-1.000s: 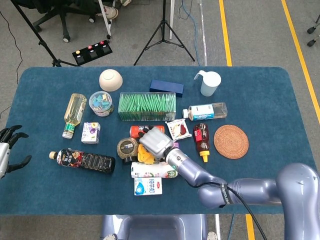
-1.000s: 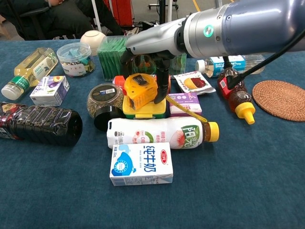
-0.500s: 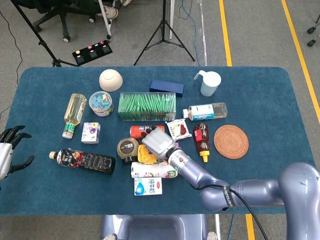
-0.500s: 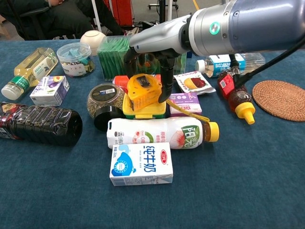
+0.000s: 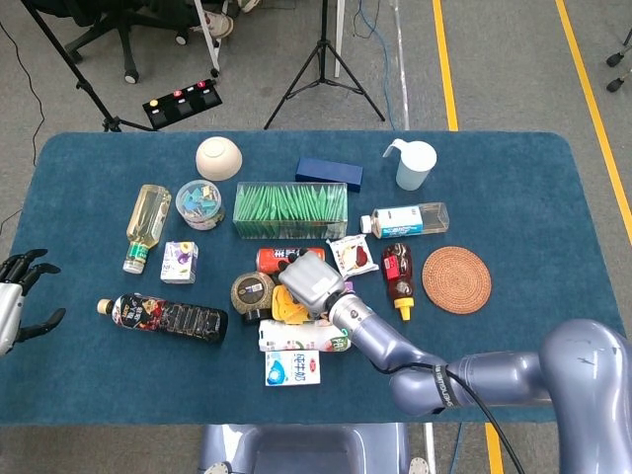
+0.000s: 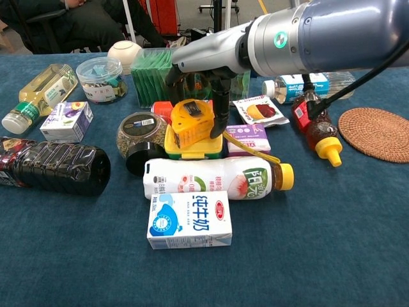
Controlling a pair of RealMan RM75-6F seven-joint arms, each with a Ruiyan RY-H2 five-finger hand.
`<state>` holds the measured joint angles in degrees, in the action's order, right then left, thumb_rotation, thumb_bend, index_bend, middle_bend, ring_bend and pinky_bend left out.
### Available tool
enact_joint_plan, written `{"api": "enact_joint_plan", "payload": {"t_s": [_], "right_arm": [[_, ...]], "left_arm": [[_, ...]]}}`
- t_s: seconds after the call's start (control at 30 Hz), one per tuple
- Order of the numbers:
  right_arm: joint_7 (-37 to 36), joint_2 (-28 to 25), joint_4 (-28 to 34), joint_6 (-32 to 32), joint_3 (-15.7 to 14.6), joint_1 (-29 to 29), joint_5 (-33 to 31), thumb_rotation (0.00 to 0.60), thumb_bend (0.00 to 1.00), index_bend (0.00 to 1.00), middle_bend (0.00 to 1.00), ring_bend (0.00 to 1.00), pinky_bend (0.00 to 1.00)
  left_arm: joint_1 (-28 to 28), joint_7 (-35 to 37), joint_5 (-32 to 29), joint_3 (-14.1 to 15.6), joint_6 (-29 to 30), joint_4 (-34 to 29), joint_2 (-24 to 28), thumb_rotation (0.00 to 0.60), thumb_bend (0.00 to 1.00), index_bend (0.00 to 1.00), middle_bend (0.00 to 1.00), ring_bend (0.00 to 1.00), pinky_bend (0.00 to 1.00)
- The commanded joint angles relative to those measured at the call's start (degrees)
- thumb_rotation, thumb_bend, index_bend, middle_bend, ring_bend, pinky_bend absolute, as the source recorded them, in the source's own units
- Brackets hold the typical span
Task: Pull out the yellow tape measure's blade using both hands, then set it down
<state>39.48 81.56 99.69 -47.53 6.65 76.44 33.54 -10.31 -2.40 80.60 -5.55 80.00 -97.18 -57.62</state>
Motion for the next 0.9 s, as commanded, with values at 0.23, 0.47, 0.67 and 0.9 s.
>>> {"api": "enact_joint_plan", "payload": {"t_s": [0.23,0.47,0.67,0.9], "right_arm": [[-0.1,0.36,0.02,-0.64,0.0,0.57,-0.11,0.6,0.0,0.39,0.32,0.33,0.33],[-1.53,1.49,-0.31,-2.76,0.59,-0.22,1.26,0.6,0.05,0.6,0.5,0.54,0.56],[-4.24,1.16,0.82,-4.5,1.78,-1.92,2.17,0.6,0.08,0.65,0.57,0.62,0.65],[-5.76,-1.54,4.65,-6.51,1.96,-4.12,2.4,0.6,0.1,0.65,0.57,0.63,0.67]], "left_arm": [[-0.1,0.19,0.04,0.12,-0.26,0.3,-0.15,0.6,0.21,0.3,0.18,0.17,0.26],[-0.12,0.22,0.09,0.26,-0.39,0.44,-0.22,0.6,0.21,0.3,0.18,0.17,0.26],[-0.61,-0.22,0.56,0.41,-1.02,0.15,-0.18,0.6,0.21,0.3,0.18,0.17,0.26],[-1.74,-1.1,1.52,0.13,-1.6,-0.56,-0.47,0.6,0.21,0.3,0.18,0.17,0.26]]}}
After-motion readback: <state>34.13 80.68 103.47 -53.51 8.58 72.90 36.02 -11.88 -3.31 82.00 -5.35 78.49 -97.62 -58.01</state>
